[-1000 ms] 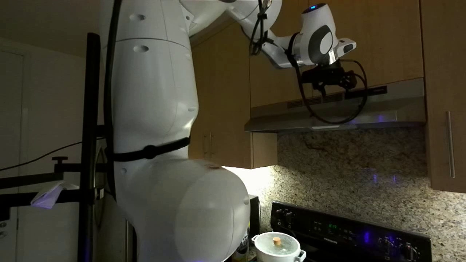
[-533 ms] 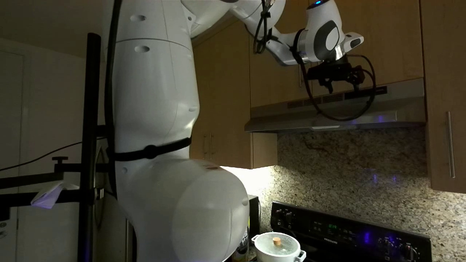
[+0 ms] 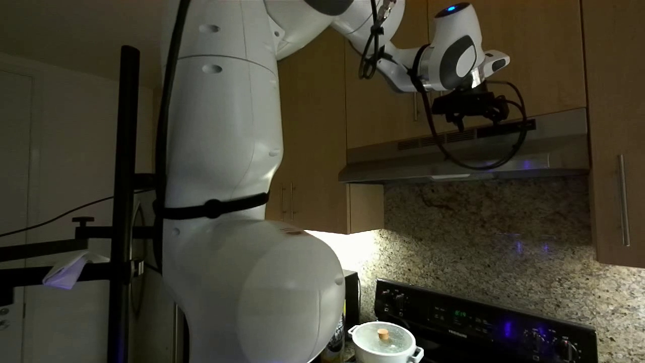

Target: Turn on the light

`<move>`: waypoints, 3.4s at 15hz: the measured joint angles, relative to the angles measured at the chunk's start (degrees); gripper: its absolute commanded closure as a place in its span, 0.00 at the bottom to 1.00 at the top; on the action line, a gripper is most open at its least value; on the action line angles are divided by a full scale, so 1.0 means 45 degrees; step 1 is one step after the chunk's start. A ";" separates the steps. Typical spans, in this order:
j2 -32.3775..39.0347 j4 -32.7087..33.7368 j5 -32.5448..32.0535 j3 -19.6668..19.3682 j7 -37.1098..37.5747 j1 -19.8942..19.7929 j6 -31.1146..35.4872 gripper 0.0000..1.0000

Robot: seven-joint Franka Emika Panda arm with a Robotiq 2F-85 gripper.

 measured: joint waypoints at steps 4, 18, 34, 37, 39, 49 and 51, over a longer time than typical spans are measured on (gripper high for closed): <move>0.0472 0.0515 0.0825 0.0025 -0.0841 0.0010 0.0006 0.00; 0.2116 0.2535 0.2185 -0.0436 -0.2282 -0.0058 -0.0058 0.00; 0.2181 0.2718 0.2151 -0.0075 -0.2327 0.0165 -0.0684 0.00; 0.2181 0.2718 0.2150 -0.0078 -0.2327 0.0154 -0.0684 0.00; 0.2179 0.2717 0.2138 -0.0080 -0.2327 0.0153 -0.0683 0.00; 0.0195 0.0907 -0.0471 0.0070 0.0158 0.0120 0.0370 0.00; -0.0503 0.0149 -0.1605 0.0194 0.1402 -0.0028 0.0452 0.00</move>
